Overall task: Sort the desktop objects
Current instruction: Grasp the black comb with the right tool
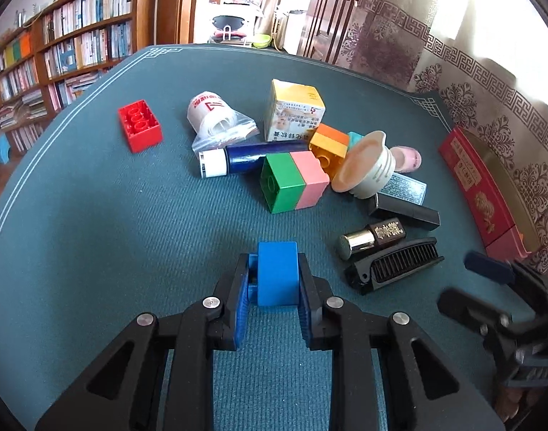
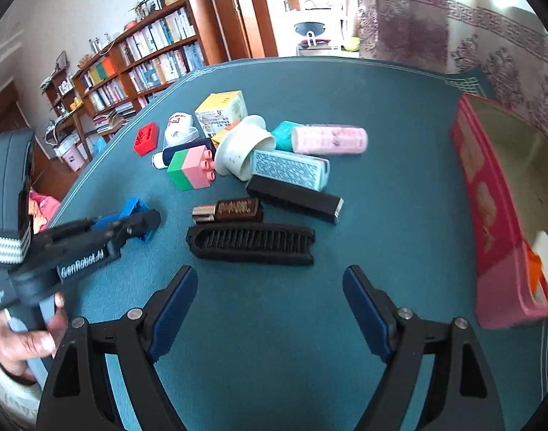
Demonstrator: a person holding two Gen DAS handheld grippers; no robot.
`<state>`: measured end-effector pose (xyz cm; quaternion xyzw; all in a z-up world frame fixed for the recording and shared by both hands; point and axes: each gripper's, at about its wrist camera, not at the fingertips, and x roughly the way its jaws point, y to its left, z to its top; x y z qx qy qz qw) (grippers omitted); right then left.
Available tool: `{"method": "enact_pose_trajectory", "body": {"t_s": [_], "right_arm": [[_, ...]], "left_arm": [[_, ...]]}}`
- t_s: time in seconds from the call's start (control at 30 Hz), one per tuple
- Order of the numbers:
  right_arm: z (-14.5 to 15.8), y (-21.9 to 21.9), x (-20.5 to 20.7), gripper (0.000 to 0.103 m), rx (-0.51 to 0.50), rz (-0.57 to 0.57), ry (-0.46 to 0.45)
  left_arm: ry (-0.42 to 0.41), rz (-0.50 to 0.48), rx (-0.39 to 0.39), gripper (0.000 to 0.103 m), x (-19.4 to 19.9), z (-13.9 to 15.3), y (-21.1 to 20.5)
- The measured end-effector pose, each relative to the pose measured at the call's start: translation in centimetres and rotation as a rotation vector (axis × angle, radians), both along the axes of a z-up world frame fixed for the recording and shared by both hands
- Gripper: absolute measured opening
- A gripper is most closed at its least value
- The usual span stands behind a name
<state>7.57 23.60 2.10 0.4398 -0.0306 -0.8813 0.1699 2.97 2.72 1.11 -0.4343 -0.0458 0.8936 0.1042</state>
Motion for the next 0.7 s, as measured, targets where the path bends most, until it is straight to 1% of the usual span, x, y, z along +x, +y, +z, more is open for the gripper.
{"method": "enact_pose_trajectory", "body": {"t_s": [0.1,0.17,0.23,0.37,0.5,0.63,0.7], "right_arm": [[0.2,0.2,-1.6,0.086,-0.059,0.020,-0.009],[0.4,0.0,-2.6,0.086,-0.080,0.046,0.002],[0.4,-0.7,-3.5,0.086,-0.071,0.095,0.007],[-0.6,-2.0,-4.0,0.086,-0.051,0.176,-0.037],[-1.0,-3.1,-3.1,0.086,0.007,0.256,-0.069],[-1.2,-4.1,-0.9,0.085,0.096,0.328,-0.058],[-1.3,-4.4,-0.3,0.077,0.124,0.341,-0.048]], "left_arm": [[0.004,-0.001,-0.004,0.025,0.0,-0.2,0.4],[-0.002,-0.002,-0.008,0.025,-0.2,-0.3,0.4],[-0.006,0.000,-0.012,0.025,-0.2,-0.4,0.3],[-0.012,0.021,0.006,0.025,-0.3,-0.3,-0.5],[-0.015,0.021,0.007,0.025,-0.4,-0.2,-0.5],[-0.018,0.025,0.010,0.025,-0.2,-0.1,-0.4],[-0.018,0.025,0.007,0.025,-0.2,0.0,-0.4]]}}
